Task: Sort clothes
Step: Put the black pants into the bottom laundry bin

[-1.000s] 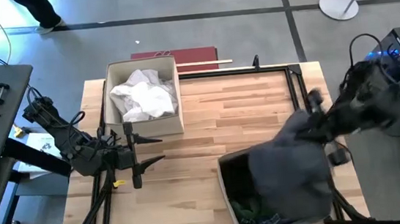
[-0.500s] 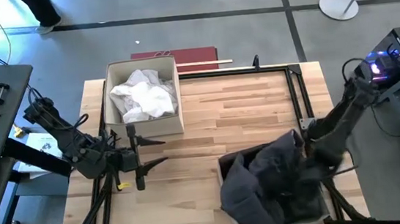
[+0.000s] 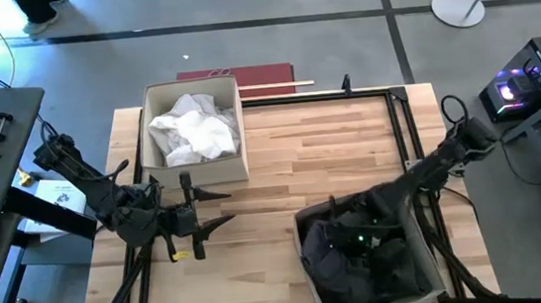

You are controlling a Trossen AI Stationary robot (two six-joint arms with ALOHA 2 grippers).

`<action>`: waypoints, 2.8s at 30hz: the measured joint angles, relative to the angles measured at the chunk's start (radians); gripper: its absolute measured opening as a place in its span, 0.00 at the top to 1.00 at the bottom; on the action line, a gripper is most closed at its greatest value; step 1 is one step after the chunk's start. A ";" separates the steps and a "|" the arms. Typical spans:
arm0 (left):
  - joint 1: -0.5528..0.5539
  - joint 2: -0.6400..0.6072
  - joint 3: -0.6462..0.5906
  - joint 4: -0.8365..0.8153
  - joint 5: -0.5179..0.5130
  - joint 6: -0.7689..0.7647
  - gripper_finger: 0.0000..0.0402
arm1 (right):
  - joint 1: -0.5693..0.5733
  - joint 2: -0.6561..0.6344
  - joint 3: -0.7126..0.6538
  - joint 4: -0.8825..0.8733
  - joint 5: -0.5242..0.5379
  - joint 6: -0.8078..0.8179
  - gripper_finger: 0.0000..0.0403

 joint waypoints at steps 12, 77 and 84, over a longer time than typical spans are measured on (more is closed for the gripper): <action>0.000 0.001 0.000 -0.050 0.000 -0.058 0.50 | 0.014 -0.165 0.327 -0.522 0.052 0.179 0.67; 0.136 0.140 -0.379 0.436 0.182 -0.242 0.50 | 0.128 -0.184 -0.215 -0.223 0.272 0.431 0.96; 0.157 0.139 -0.379 0.470 0.228 -0.208 0.50 | 0.139 -0.191 0.103 -0.554 0.325 0.417 0.96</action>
